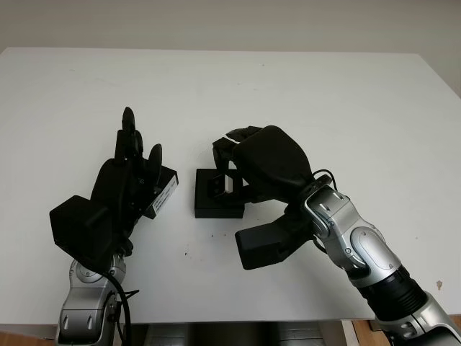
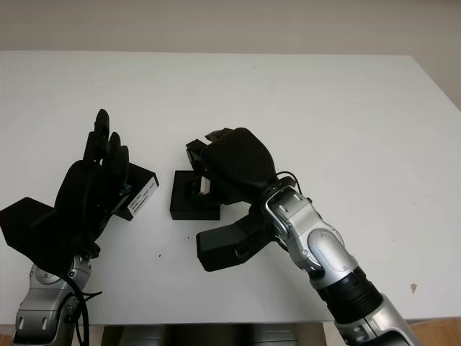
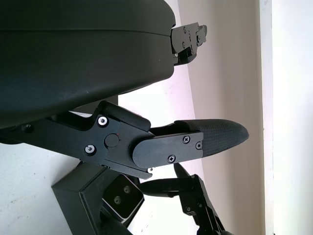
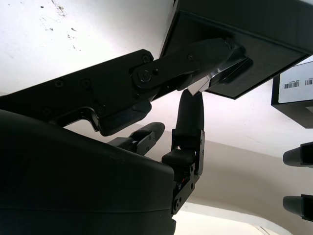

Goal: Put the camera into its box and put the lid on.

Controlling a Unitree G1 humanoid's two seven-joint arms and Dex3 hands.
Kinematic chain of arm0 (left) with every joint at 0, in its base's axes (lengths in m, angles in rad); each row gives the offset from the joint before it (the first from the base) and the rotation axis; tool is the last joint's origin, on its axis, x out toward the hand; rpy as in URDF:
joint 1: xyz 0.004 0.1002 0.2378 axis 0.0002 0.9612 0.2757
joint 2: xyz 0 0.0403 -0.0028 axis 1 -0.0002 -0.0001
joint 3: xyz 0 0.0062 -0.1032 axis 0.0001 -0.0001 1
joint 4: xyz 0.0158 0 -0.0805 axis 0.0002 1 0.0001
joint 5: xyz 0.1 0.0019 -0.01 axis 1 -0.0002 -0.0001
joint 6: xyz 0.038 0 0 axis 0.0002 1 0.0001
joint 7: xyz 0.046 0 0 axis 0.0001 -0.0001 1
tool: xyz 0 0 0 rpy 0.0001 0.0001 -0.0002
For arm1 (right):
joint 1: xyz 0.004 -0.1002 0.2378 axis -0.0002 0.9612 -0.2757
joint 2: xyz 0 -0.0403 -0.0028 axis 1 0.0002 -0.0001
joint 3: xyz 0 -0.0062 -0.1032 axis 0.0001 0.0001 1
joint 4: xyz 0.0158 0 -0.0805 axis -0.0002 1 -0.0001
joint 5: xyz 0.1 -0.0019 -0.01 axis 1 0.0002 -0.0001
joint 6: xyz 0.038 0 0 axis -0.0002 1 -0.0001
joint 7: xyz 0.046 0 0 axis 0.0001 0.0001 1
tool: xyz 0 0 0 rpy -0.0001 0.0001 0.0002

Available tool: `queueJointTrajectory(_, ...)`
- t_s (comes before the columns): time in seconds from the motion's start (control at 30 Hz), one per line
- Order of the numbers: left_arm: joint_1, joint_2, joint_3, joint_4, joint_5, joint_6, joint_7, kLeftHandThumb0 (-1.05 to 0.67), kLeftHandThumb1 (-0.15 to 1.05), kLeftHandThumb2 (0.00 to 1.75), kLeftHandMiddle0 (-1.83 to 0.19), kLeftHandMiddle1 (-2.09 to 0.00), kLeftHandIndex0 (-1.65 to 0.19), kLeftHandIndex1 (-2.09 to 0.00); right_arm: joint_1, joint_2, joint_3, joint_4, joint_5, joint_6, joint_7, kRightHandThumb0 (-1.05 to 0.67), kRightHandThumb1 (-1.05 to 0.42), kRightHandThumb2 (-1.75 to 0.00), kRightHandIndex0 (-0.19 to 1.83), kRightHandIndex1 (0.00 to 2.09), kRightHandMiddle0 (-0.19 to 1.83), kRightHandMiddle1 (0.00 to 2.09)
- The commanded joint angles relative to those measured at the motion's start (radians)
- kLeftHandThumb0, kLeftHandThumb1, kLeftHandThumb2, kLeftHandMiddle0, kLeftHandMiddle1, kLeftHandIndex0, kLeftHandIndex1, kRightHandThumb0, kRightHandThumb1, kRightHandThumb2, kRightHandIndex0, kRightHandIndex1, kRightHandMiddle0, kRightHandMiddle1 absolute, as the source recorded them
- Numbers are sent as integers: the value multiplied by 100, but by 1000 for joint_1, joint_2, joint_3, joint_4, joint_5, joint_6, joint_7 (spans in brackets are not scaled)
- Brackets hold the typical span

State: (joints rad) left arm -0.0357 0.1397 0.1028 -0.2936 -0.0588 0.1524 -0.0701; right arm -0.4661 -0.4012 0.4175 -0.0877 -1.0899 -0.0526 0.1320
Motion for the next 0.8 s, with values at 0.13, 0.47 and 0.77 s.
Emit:
queueJointTrajectory(0.13, 4, -3, -1, -8, -4, 0, -1, -73, 105, 56, 19, 0, 19, 0, 3, -4, 8, -6, -15, 1, -2, -66, -97, -5, 59, 15, 41, 143)
queueJointTrajectory(0.47, 7, -6, -2, -8, 4, 0, 7, -74, 105, 56, 19, 0, 19, 0, -16, 4, 22, 26, -25, -3, 5, -65, -96, -5, 56, 14, 44, 134)
queueJointTrajectory(0.77, 7, -3, 5, -5, -10, -2, 0, -72, 105, 56, 19, 0, 19, 0, -22, 13, 8, 65, 34, -13, -6, -44, -94, -5, 65, 19, 43, 149)
